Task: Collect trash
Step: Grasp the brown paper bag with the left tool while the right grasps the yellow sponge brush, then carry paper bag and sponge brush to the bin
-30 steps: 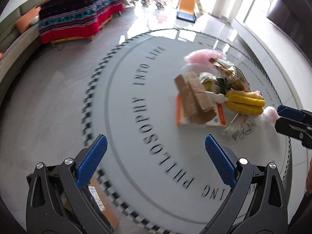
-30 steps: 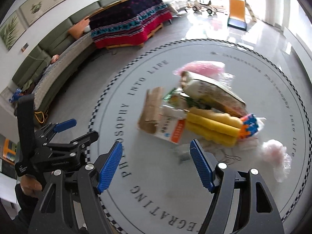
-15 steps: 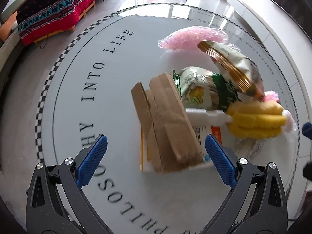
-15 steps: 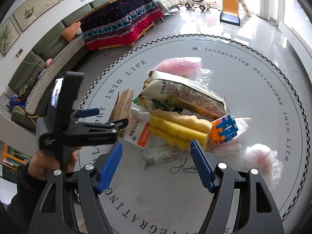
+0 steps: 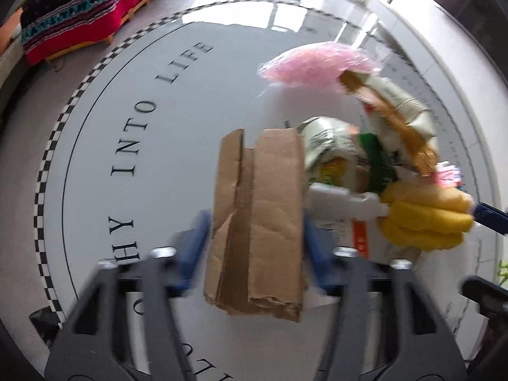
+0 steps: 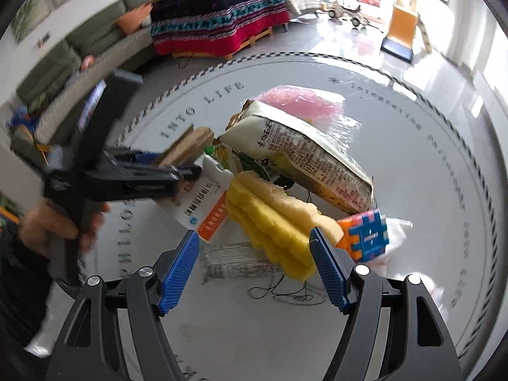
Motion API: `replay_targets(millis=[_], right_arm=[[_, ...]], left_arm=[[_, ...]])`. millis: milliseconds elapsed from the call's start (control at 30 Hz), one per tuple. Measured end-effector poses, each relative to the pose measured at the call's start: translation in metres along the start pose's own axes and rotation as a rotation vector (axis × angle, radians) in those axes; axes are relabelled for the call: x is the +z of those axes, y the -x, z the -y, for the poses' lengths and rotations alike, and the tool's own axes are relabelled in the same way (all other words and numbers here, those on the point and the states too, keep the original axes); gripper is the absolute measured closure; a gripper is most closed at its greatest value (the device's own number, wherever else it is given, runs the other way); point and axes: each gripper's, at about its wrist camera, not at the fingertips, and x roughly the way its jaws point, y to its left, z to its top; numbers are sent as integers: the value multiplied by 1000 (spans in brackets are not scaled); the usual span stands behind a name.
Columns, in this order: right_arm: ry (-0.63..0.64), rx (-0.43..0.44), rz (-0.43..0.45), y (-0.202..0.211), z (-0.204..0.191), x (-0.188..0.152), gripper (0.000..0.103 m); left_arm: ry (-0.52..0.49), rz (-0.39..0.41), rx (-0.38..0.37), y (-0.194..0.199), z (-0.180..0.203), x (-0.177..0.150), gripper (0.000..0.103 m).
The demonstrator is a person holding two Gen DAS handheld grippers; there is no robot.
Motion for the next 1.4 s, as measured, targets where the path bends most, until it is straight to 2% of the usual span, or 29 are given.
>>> replay_targets(millis=[33, 200, 333, 400, 467, 533, 600, 867, 1067, 1400], right_arm=[[48, -28, -6, -3, -4, 2, 30], [208, -112, -23, -18, -13, 13, 31], [315, -169, -95, -43, -24, 18, 31], [366, -227, -107, -52, -30, 16, 42], [383, -225, -93, -47, -34, 14, 49], [361, -190, -88, -38, -33, 13, 56], [335, -163, -78, -27, -32, 12, 57], [199, -101, 0, 21, -39, 7, 58], [114, -75, 48, 38, -61, 1, 58], [25, 44, 119, 56, -128, -3, 57]], left_arm=[[-8, 6, 7, 2, 1, 0, 67], [-34, 36, -20, 12, 1, -6, 67], [-36, 37, -43, 16, 0, -9, 67], [-41, 40, -53, 18, 2, -10, 67], [-48, 43, -67, 19, -6, -8, 67], [-53, 49, -74, 21, -7, -9, 67], [-54, 60, -82, 26, -8, -9, 67], [-61, 119, -115, 62, -11, -26, 67], [-52, 162, -124, 95, -22, -57, 67], [6, 245, -100, 147, -65, -121, 67]])
